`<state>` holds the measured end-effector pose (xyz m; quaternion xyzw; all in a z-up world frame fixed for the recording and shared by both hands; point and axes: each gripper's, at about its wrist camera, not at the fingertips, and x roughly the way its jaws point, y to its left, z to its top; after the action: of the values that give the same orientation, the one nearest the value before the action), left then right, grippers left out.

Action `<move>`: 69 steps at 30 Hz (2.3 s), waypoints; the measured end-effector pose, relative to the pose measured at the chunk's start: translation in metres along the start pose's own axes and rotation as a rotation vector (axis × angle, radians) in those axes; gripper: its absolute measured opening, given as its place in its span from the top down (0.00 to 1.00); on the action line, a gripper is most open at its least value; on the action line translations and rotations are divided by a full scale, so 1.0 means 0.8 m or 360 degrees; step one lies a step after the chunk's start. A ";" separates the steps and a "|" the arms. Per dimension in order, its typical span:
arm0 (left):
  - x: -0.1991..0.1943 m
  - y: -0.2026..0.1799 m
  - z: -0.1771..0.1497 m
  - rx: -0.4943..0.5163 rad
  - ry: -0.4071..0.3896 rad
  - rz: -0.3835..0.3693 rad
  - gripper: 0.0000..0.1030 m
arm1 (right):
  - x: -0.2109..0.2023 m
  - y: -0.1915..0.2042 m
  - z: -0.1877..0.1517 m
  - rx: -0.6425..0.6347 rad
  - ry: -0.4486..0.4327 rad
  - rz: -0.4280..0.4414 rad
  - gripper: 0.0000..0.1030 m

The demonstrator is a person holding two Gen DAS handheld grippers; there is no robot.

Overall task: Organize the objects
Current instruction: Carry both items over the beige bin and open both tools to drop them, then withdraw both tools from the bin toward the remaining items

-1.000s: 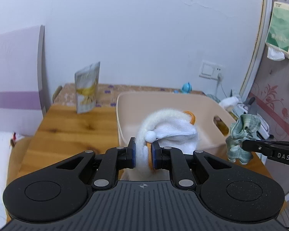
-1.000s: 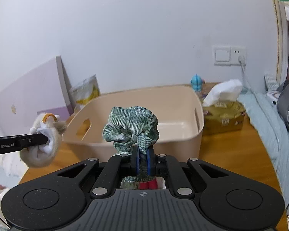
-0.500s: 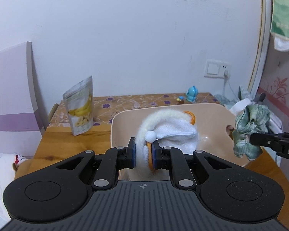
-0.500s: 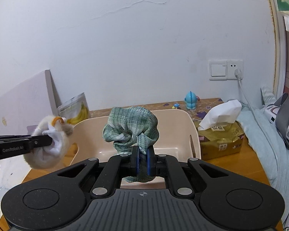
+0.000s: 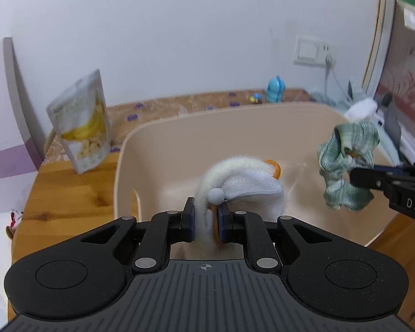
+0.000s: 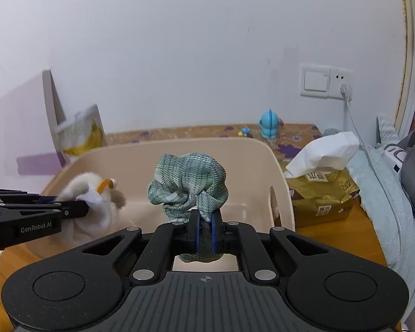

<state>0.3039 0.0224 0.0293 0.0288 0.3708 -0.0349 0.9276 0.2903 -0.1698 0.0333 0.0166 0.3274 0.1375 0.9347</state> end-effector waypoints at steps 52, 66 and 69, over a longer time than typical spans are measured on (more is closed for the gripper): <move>-0.099 -0.013 0.025 0.0081 -0.0101 0.0040 0.23 | -0.056 0.004 0.009 -0.0024 -0.0070 0.0016 0.15; -0.168 -0.009 -0.024 0.0111 -0.0205 0.0051 0.22 | -0.123 0.001 -0.016 -0.0052 -0.0142 -0.0001 0.07; -0.178 -0.005 -0.036 0.0116 -0.0209 0.0058 0.21 | -0.134 0.004 -0.024 -0.0068 -0.0146 -0.0003 0.07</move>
<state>0.1809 0.0266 0.1070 0.0668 0.3071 -0.0332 0.9487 0.1978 -0.1969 0.0839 0.0027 0.2812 0.1427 0.9490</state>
